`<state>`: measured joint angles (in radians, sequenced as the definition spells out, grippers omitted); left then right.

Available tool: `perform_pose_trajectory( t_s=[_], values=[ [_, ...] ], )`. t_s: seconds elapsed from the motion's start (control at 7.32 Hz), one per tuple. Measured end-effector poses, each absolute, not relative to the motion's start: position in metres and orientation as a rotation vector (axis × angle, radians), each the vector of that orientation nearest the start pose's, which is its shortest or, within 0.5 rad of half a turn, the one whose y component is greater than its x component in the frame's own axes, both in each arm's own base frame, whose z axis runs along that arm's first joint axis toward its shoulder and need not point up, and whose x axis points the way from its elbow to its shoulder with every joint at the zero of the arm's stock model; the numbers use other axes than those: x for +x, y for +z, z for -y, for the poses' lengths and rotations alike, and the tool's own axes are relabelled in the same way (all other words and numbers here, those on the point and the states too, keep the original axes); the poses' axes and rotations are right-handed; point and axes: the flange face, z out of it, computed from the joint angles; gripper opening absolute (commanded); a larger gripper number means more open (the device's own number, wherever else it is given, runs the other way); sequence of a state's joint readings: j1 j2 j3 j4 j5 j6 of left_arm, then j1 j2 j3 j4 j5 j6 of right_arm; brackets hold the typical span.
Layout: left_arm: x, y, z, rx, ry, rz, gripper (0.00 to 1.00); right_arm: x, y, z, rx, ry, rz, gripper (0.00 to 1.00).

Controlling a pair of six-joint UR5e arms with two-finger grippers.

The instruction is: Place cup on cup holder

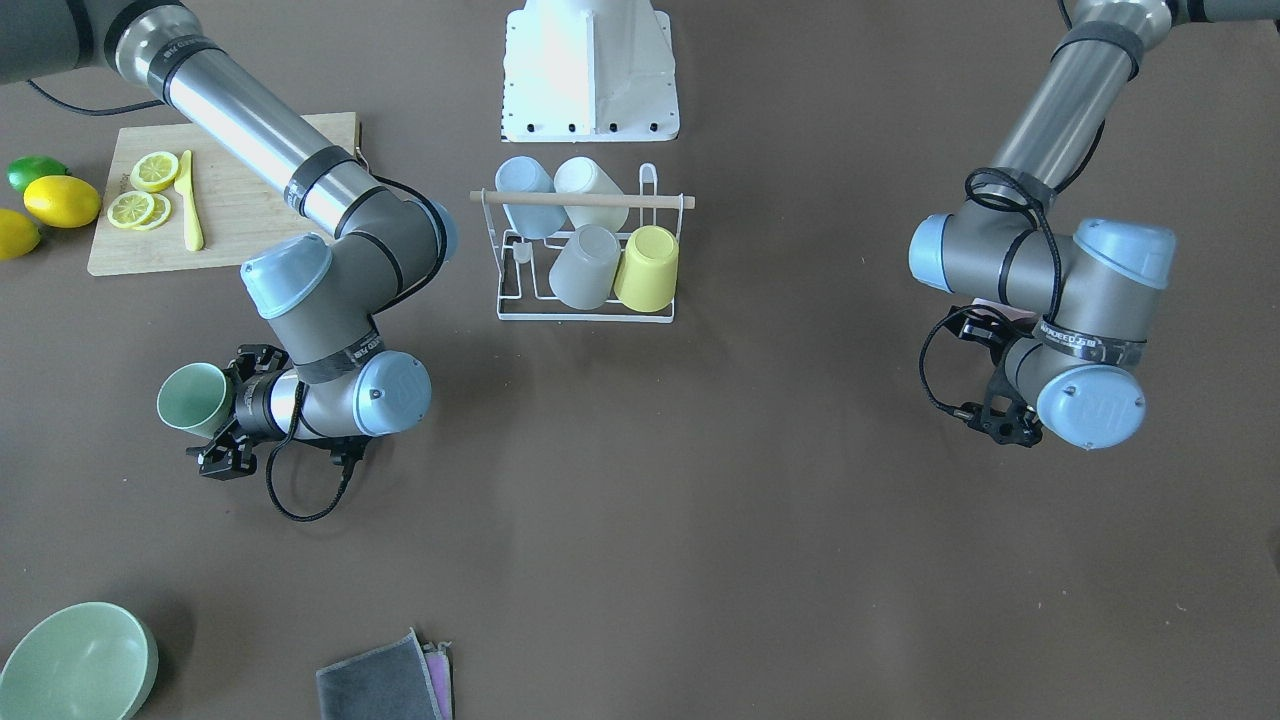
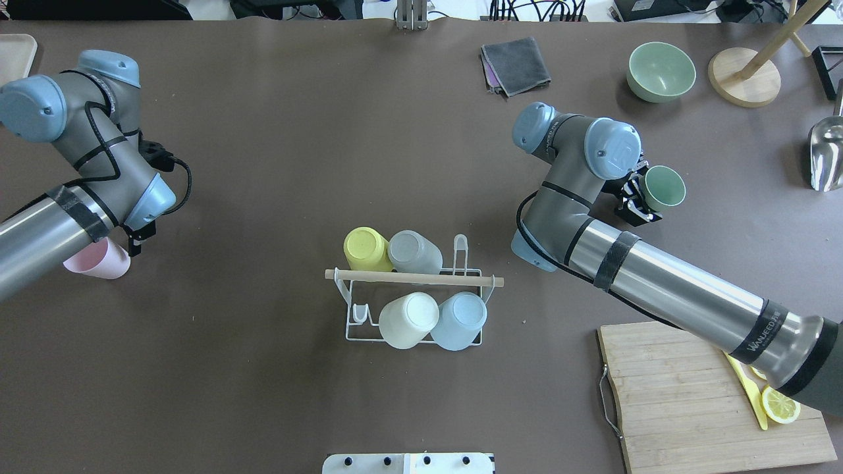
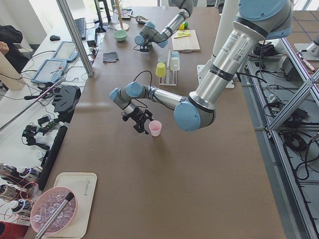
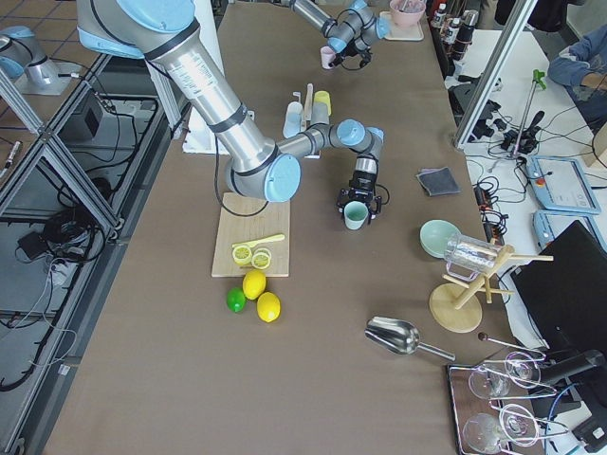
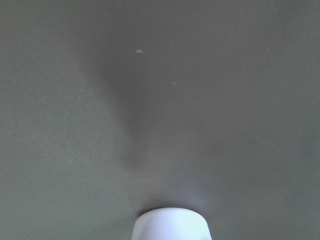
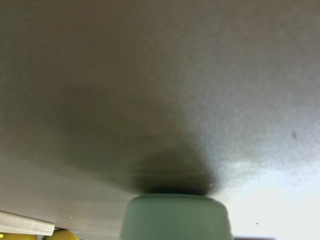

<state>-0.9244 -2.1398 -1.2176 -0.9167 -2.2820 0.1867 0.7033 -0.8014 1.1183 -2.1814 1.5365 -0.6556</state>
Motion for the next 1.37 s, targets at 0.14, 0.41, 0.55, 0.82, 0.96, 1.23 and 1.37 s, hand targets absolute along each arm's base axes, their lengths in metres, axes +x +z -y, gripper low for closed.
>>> perform_pose_trajectory(
  t_s=[0.14, 0.41, 0.55, 0.82, 0.96, 1.23, 1.37],
  values=[
    [0.349, 0.551, 0.575, -0.601, 0.624, -0.588, 0.98, -0.470, 0.473, 0.580, -0.322, -1.515, -0.071, 1.00],
    [0.347, 0.555, 0.572, -0.630, 0.622, -0.587, 0.98, -0.465, 0.477, 0.579, -0.326, -1.512, -0.070, 0.90],
    [0.347, 0.557, 0.572, -0.639, 0.619, -0.588, 0.98, -0.462, 0.481, 0.578, -0.327, -1.513, -0.069, 0.50],
    [0.347, 0.561, 0.571, -0.654, 0.607, -0.601, 0.98, -0.458, 0.483, 0.577, -0.328, -1.524, -0.072, 0.00],
    [0.347, 0.564, 0.570, -0.661, 0.602, -0.605, 0.98, -0.454, 0.482, 0.578, -0.325, -1.523, -0.073, 0.00],
    [0.347, 0.567, 0.569, -0.669, 0.595, -0.613, 0.64, -0.438, 0.476, 0.587, -0.317, -1.524, -0.062, 0.00],
    [0.347, 0.567, 0.570, -0.670, 0.593, -0.617, 0.27, -0.425, 0.474, 0.594, -0.311, -1.533, -0.053, 0.00]
  ],
)
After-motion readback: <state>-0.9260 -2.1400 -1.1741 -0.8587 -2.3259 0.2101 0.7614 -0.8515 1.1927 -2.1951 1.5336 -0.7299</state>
